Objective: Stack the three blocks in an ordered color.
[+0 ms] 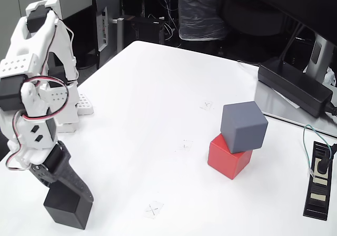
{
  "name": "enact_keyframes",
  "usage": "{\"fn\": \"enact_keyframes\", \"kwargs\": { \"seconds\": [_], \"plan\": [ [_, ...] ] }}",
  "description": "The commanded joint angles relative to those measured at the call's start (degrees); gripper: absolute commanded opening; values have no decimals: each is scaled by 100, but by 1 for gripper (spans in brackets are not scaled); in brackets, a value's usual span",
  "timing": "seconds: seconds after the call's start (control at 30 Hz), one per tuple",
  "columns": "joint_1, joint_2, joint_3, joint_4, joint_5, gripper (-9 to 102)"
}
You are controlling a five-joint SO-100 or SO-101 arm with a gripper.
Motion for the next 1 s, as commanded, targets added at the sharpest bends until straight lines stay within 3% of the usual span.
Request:
{"fn": "enact_keyframes", "kwargs": {
  "seconds": [0.0,0.27,0.5,0.97],
  "plan": [
    [-26,35,9,-44,-70,39],
    [26,26,18,-422,-70,38],
    [44,-387,-18,-861,-70,25],
    [-53,79,-79,-563,-79,21]
  ]
}}
